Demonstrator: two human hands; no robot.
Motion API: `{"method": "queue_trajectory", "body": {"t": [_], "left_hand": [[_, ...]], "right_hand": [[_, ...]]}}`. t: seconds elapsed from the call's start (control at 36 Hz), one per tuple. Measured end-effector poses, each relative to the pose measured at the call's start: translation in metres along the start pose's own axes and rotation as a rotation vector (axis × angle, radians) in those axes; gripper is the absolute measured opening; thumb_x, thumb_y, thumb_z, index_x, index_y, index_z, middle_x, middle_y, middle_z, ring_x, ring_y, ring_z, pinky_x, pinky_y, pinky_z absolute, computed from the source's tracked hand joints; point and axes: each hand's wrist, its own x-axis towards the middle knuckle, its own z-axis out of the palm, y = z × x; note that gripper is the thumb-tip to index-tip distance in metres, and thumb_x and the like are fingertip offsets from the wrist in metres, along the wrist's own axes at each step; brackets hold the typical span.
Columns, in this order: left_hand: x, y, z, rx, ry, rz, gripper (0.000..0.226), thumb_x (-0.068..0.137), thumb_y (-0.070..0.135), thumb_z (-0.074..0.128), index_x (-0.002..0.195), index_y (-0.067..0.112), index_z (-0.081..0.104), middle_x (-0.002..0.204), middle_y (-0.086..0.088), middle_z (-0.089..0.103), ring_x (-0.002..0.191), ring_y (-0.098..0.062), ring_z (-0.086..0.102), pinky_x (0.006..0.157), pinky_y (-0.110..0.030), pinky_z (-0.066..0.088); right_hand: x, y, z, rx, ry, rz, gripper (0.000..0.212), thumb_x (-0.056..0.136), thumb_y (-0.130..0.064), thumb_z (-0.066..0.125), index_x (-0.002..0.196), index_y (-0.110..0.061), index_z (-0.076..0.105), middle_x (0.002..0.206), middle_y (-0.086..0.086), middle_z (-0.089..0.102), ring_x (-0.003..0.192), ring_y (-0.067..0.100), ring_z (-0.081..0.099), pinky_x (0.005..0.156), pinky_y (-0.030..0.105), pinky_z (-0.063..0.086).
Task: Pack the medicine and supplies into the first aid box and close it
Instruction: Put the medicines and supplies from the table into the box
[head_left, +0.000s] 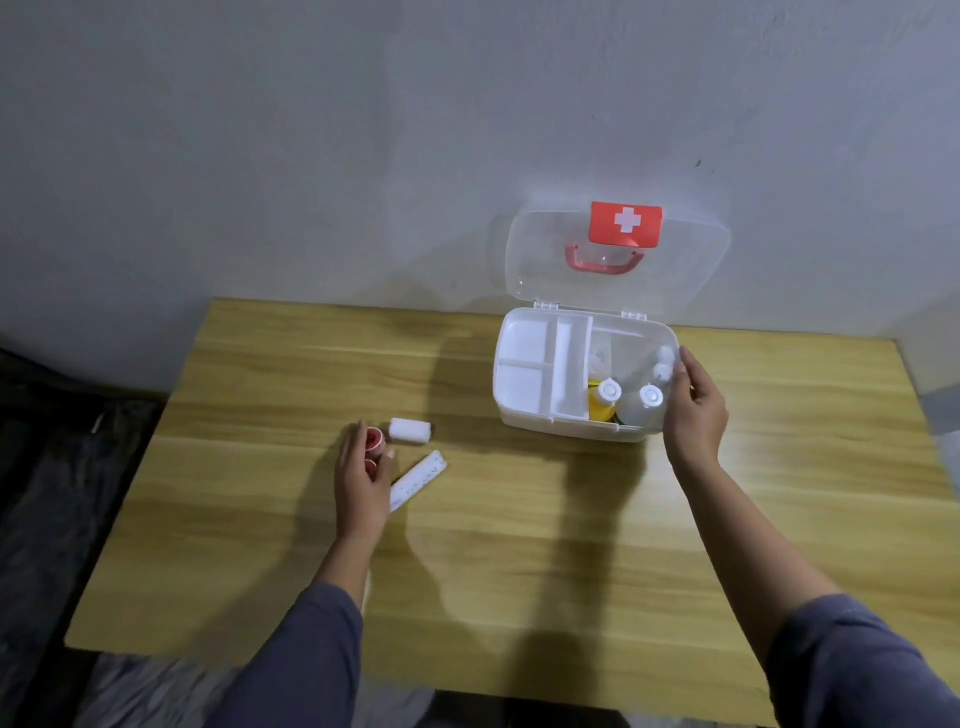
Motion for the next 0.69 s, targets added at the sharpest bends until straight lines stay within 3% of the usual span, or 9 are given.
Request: {"method": "queue_trajectory", "body": {"t": [0.22, 0.39, 0.53, 0.58, 0.69], "left_hand": [[0.02, 0.001, -0.001, -0.049, 0.075, 0.027, 0.047, 0.08, 0.006, 0.067, 0.126, 0.007, 0.056, 0.127, -0.014, 0.059, 0.118, -0.026, 0.054, 0.101, -0.03, 0.04], [0.033, 0.008, 0.002, -0.047, 0.124, 0.036, 0.045, 0.081, 0.003, 0.063, 0.125, 0.007, 0.056, 0.127, -0.016, 0.058, 0.118, -0.029, 0.053, 0.102, -0.038, 0.042], [0.043, 0.028, 0.005, -0.129, 0.188, -0.036, 0.047, 0.08, 0.008, 0.068, 0.125, 0.007, 0.056, 0.12, -0.018, 0.062, 0.111, -0.032, 0.058, 0.099, -0.042, 0.046], [0.046, 0.047, 0.008, -0.18, 0.18, -0.025, 0.049, 0.079, 0.009, 0.069, 0.126, 0.008, 0.055, 0.121, -0.016, 0.062, 0.11, -0.029, 0.059, 0.097, -0.036, 0.047], [0.047, 0.102, 0.026, -0.22, 0.084, 0.179, 0.049, 0.076, 0.008, 0.072, 0.124, 0.007, 0.057, 0.116, -0.008, 0.063, 0.101, -0.015, 0.058, 0.084, -0.011, 0.042]], "right_hand": [[-0.001, 0.003, 0.005, -0.005, 0.051, 0.0, 0.035, 0.096, -0.024, 0.046, 0.129, -0.017, 0.055, 0.134, 0.0, 0.056, 0.116, 0.006, 0.052, 0.1, 0.021, 0.039], [-0.002, 0.003, 0.007, -0.005, 0.059, -0.006, 0.035, 0.096, -0.023, 0.045, 0.129, -0.016, 0.055, 0.134, 0.0, 0.056, 0.112, 0.003, 0.051, 0.091, 0.01, 0.041], [-0.003, -0.001, 0.008, -0.007, 0.071, 0.009, 0.034, 0.096, -0.023, 0.046, 0.128, -0.017, 0.055, 0.133, 0.002, 0.058, 0.112, 0.007, 0.053, 0.1, 0.024, 0.041], [-0.003, -0.001, 0.006, -0.008, 0.068, 0.016, 0.034, 0.095, -0.023, 0.047, 0.127, -0.017, 0.056, 0.131, 0.002, 0.059, 0.115, 0.011, 0.055, 0.102, 0.027, 0.042], [-0.002, -0.002, 0.003, 0.004, 0.051, 0.021, 0.033, 0.095, -0.022, 0.048, 0.125, -0.017, 0.059, 0.126, 0.002, 0.062, 0.11, 0.012, 0.057, 0.098, 0.027, 0.044]]}}
